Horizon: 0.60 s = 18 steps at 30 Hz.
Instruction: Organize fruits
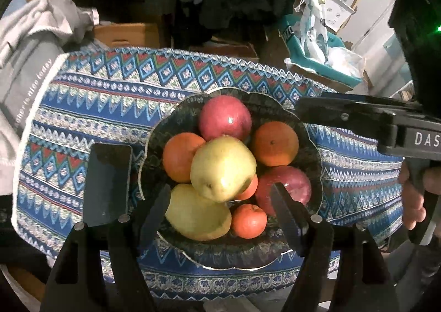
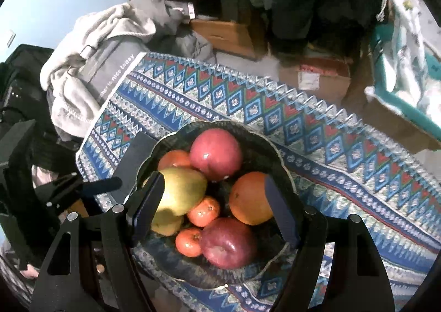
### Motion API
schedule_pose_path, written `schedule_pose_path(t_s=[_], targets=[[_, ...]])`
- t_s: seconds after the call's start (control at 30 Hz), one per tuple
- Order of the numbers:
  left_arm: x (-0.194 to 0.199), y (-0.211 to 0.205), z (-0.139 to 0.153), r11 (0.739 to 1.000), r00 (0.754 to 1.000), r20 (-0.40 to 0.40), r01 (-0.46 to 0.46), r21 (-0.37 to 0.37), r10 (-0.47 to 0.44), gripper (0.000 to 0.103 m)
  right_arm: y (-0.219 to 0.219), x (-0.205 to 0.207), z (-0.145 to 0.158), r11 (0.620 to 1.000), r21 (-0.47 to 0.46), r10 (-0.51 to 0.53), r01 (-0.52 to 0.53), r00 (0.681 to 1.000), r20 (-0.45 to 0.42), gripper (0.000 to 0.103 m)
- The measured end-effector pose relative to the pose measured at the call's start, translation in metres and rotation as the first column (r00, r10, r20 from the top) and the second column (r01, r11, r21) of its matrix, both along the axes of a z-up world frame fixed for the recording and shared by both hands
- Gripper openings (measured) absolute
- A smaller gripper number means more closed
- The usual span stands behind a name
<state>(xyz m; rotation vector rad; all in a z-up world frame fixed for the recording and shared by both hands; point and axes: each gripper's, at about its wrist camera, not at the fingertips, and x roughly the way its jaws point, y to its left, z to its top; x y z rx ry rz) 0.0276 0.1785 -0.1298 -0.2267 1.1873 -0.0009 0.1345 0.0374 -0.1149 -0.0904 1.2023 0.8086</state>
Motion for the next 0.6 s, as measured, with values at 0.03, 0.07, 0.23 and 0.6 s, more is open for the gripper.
schedule_pose_path(t_s=[0.03, 0.07, 0.23, 0.6], targets=[[-0.002, -0.001, 0.004, 1.000, 1.000, 0.005, -0.002, 0.012, 0.002, 0.079, -0.002, -0.003, 0.005, 1.000, -0.007, 0.002, -0.002, 1.000, 0.019, 0.076], [-0.003, -0.002, 0.007, 1.000, 1.000, 0.011, -0.002, 0.019, 0.001, 0.080, -0.004, -0.006, 0.010, 1.000, -0.012, 0.002, -0.001, 0.999, 0.036, 0.076], [-0.011, -0.009, 0.030, 0.998, 0.998, 0.062, 0.005, 0.056, -0.008, 0.082, -0.021, -0.019, 0.034, 1.000, -0.011, -0.013, 0.014, 0.995, 0.094, 0.076], [-0.032, -0.012, 0.070, 0.992, 0.988, 0.153, -0.050, 0.112, 0.032, 0.087, -0.060, -0.044, 0.081, 0.997, 0.000, -0.069, 0.071, 0.973, 0.219, 0.082]])
